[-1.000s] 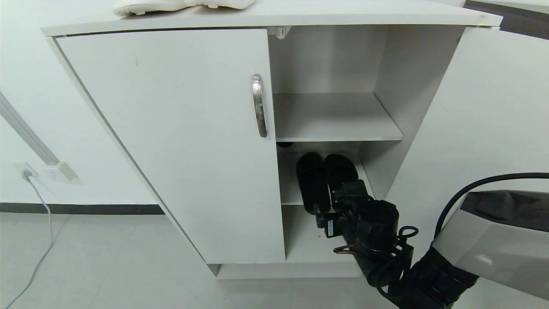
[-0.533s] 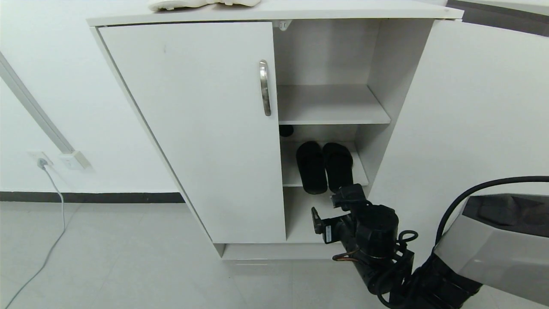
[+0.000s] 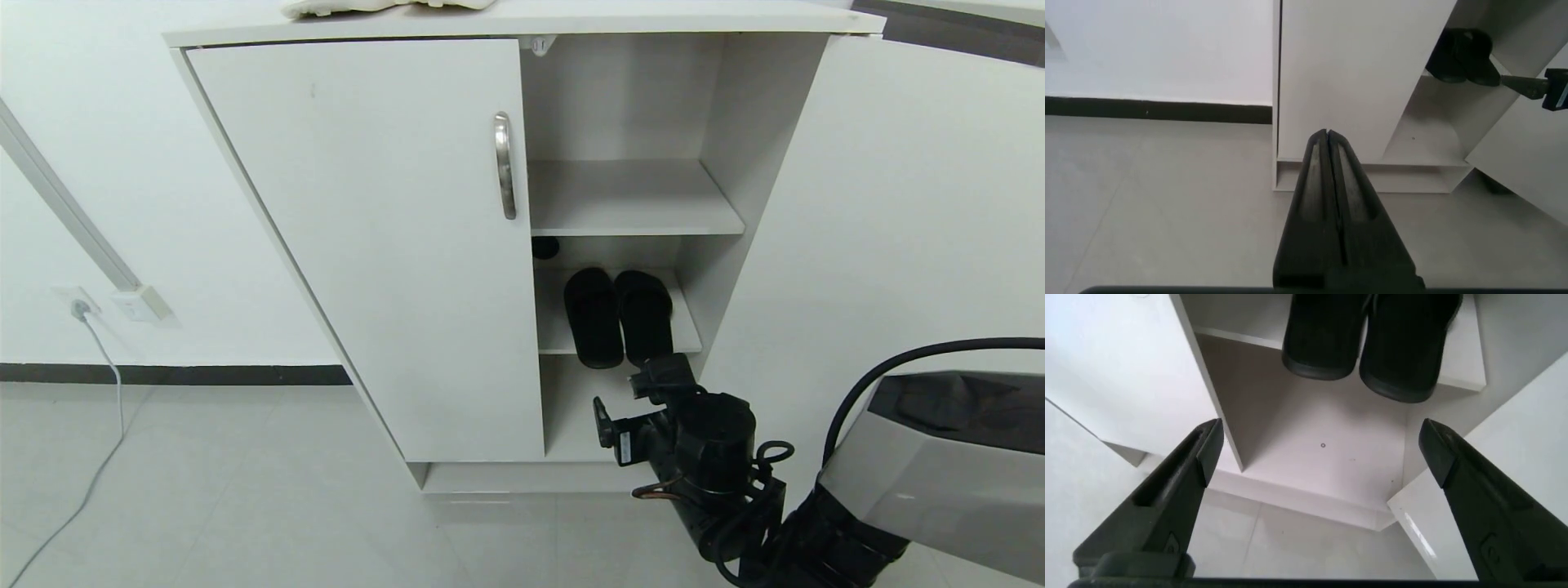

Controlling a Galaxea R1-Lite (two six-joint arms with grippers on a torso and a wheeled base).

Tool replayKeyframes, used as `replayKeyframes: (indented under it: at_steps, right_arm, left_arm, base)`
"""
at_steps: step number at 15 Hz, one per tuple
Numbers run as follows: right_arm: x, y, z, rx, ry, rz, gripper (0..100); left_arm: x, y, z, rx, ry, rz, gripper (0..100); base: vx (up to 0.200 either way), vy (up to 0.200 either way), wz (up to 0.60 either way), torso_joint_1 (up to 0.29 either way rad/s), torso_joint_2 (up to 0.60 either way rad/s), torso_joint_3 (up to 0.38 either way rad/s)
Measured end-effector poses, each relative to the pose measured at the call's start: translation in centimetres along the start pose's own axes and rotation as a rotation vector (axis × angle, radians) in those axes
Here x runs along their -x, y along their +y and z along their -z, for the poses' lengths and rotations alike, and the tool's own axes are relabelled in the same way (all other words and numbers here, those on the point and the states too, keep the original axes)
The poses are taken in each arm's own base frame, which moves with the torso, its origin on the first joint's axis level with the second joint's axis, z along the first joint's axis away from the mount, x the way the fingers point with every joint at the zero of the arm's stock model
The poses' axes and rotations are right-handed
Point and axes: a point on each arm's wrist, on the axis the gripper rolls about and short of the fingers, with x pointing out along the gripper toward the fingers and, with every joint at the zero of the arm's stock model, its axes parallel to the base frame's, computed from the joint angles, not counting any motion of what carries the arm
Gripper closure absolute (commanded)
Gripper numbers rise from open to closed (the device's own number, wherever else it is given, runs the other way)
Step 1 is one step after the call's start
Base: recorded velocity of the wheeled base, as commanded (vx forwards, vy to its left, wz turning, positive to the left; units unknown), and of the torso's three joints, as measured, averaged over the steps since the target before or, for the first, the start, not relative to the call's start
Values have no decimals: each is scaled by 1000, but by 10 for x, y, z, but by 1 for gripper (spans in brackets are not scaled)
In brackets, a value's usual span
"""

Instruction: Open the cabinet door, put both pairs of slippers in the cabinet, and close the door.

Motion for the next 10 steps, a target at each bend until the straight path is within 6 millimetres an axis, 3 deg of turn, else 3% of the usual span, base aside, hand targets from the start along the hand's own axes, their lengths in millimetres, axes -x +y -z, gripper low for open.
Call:
replayKeyframes:
  at_steps: [10]
  right_arm:
    - [-2,-1,1,-1,-1,7,0]
  left_arm:
    - [0,0,0,-1,0,0,100]
  base:
    - [0,0,0,2,2,176]
